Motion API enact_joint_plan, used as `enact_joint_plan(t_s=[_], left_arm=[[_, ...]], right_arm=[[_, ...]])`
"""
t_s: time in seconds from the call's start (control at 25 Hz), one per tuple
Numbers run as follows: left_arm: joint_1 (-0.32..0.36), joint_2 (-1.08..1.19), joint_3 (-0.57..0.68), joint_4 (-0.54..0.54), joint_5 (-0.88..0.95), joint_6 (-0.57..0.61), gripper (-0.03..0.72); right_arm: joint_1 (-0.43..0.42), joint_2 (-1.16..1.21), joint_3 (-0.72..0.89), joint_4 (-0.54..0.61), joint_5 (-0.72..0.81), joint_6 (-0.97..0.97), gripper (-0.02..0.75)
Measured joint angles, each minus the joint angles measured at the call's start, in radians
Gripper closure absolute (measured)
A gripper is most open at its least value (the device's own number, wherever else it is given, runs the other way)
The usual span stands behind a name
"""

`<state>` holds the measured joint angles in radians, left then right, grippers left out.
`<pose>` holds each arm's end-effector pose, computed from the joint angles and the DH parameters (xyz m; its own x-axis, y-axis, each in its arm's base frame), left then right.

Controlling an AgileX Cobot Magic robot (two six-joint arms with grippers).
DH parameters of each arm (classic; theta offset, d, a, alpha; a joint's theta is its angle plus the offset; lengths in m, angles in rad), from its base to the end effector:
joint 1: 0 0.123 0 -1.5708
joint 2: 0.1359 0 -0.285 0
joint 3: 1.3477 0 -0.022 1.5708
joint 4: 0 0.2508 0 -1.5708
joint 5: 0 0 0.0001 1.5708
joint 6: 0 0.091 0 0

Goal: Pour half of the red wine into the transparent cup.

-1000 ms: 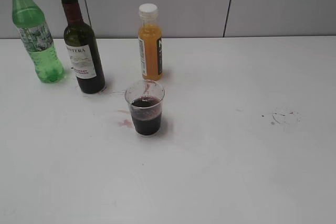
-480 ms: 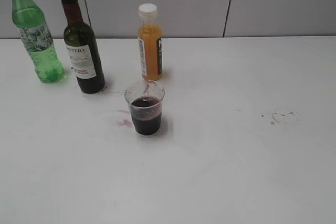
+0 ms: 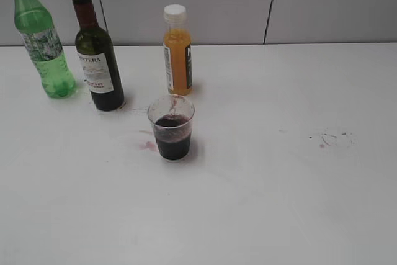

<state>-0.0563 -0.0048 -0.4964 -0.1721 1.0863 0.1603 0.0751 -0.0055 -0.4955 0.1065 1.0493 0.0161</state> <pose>-0.0077 -0.0134 0.2752 -0.4549 0.1043 -0.8844 0.2258 0.9742 -0.0013 -0.0055 0.0080 0.2773 -0.4513 0.0352 -0.8917 -0.1262 0.9867 0.1028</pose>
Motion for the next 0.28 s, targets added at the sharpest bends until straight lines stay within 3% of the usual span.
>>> enact_joint_plan(t_s=[0.28], left_arm=[[0.0, 0.0, 0.0, 0.001, 0.0, 0.0, 0.094]], right_arm=[[0.0, 0.0, 0.0, 0.0, 0.0, 0.0, 0.167]])
